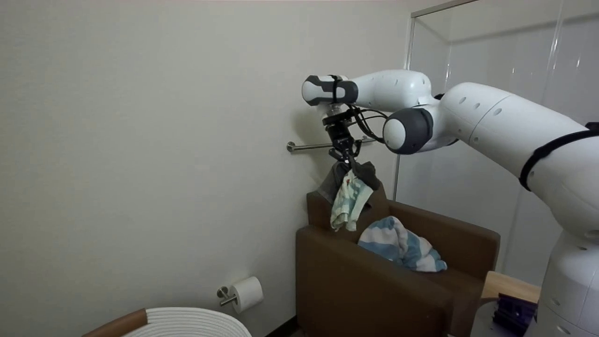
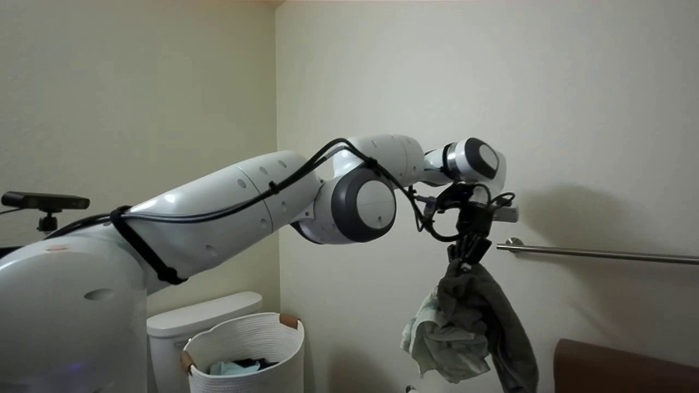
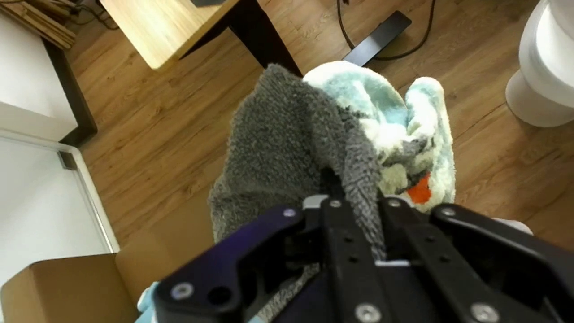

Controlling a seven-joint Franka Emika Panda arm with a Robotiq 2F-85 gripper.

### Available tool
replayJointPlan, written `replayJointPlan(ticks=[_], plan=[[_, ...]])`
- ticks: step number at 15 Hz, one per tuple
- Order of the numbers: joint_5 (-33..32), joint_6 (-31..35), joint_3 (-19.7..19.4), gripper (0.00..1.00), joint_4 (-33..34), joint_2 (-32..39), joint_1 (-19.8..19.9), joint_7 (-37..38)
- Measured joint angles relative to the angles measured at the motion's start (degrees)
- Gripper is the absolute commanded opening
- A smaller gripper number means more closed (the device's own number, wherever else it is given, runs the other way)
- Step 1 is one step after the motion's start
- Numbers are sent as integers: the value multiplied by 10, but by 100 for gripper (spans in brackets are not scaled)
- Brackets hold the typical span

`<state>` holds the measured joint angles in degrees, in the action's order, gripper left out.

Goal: Move the object from the basket to the couch and move the towel from the couch to the basket

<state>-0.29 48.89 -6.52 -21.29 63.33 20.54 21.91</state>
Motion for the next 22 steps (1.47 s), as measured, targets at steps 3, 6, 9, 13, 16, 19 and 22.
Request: replayJointPlan(ticks=[3, 6, 9, 13, 16, 19, 22], plan=[[-2, 40, -27, 7, 1, 0, 56, 7], [-10, 107, -55, 7, 1, 0, 115, 8], [-24, 162, -79, 7, 0, 3, 175, 13], [-27, 210, -93, 7, 0, 16, 253, 53], [-27, 212, -94, 7, 0, 27, 284, 111], [-27, 209, -92, 7, -1, 44, 287, 150], [-27, 194, -84, 7, -1, 64, 282, 176]])
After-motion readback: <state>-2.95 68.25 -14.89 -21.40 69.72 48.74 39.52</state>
